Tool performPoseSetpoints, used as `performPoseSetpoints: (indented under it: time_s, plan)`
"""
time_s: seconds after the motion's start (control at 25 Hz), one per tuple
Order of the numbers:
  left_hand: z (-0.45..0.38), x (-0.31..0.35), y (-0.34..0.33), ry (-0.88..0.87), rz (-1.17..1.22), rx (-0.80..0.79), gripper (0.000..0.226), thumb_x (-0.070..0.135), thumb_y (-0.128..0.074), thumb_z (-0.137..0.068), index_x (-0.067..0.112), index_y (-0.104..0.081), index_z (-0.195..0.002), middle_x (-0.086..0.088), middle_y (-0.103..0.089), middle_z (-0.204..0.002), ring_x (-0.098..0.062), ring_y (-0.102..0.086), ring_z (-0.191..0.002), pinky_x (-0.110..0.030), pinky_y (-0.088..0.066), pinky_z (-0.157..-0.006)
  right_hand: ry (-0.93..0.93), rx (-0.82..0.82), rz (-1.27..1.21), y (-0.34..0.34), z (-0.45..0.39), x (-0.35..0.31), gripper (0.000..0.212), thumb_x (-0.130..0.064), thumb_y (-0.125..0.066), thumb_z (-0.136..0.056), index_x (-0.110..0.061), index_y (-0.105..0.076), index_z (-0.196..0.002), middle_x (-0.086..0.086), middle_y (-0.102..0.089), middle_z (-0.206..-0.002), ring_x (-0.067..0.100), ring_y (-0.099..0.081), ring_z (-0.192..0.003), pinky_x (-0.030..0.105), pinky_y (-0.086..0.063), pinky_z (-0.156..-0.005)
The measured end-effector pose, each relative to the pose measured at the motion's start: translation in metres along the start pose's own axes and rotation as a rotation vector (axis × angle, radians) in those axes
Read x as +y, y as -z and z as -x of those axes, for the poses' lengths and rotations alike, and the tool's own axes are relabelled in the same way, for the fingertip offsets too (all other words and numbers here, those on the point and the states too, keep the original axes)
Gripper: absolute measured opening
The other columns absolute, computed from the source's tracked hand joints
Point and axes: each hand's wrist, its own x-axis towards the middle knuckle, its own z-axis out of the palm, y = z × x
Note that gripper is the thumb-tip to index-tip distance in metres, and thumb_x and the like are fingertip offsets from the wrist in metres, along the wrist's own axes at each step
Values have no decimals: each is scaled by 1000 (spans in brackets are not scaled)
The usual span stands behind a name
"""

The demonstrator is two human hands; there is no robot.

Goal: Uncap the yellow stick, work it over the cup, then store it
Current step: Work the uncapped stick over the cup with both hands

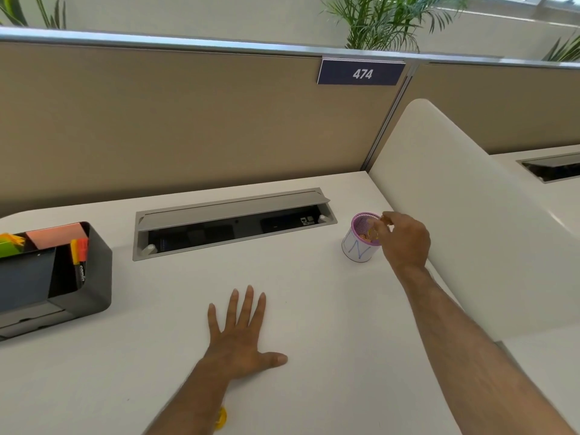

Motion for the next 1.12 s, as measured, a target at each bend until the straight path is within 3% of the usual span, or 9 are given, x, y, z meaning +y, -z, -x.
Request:
performPoseSetpoints:
  time_s: [0.16, 0.28, 0.56, 0.64, 0.72, 0.8, 0.92, 1.04, 1.12]
  plan:
    - [0, 0, 0, 0, 6, 5, 123, 97, -33, -61, 35, 42, -136, 4, 51, -147, -22, 50, -132, -56, 39, -96, -48, 63, -41, 1, 0, -4, 61, -25, -74, -86, -15, -47, -140, 3, -73, -88, 33, -63, -71, 37, -50, -66]
    - [-1, -1, -1, 4, 3, 9, 123, 98, -32, -61, 35, 43, -135, 3, 51, -147, -22, 50, -132, -56, 40, -95, -9, 18, 10, -1, -1, 3, 33, -24, -71, -87, -10, -67, -116, 12, -76, -95, 40, -66, -80, 39, -50, -69]
    - [-2, -1, -3, 6, 28, 15, 123, 97, -32, -60, 35, 39, -139, 4, 51, -147, -22, 50, -132, -61, 34, -102, -39, 28, -23, -3, 1, 3, 39, -24, -72, -88, -12, -64, -124, 12, -75, -90, 39, -66, -78, 40, -51, -71]
    - [-2, -2, -4, 3, 31, 26, 123, 98, -31, -60, 35, 40, -139, 4, 51, -147, -22, 51, -131, -61, 34, -102, -80, 54, -67, -3, -1, 5, 32, -24, -73, -87, -10, -69, -116, 14, -77, -94, 39, -68, -84, 39, -51, -73]
    - [-2, -3, -6, -5, 45, 47, 123, 98, -32, -60, 35, 39, -139, 4, 50, -148, -22, 50, -132, -62, 34, -103, -199, 80, -198, -2, -1, 7, 28, -27, -73, -87, -7, -74, -106, 14, -78, -95, 38, -70, -87, 34, -51, -76]
    - [-1, 1, -5, -13, 96, 92, 124, 98, -33, -59, 35, 34, -143, 5, 45, -151, -21, 48, -134, -61, 33, -104, -455, 118, -486, 1, -3, 7, 29, -27, -75, -86, -6, -75, -106, 15, -78, -97, 35, -71, -83, 36, -57, -77]
    - [-6, 25, 12, -61, 304, 252, 117, 94, -39, -64, 32, 6, -153, 11, 16, -162, -16, 25, -147, -54, 17, -115, -790, 86, -908, 11, 2, -2, 21, -27, -75, -87, -10, -76, -100, 11, -74, -90, 18, -56, -51, 23, -48, -44]
    - [-25, 71, 52, -143, 707, 423, 88, 76, -59, -73, 36, -32, -147, 7, -32, -158, -12, -22, -145, -35, -18, -117, -1047, -126, -1258, 24, 16, -20, 15, -30, -74, -89, -17, -70, -83, 5, -69, -77, 6, -39, -36, 16, -32, -33]
    - [-41, 105, 80, -211, 892, 485, 71, 61, -70, -78, 37, -44, -140, 9, -47, -148, -9, -39, -134, -33, -35, -110, -1119, -323, -1432, 29, 27, -29, 21, -34, -70, -90, -14, -67, -87, 1, -69, -66, 5, -39, -35, 16, -31, -30]
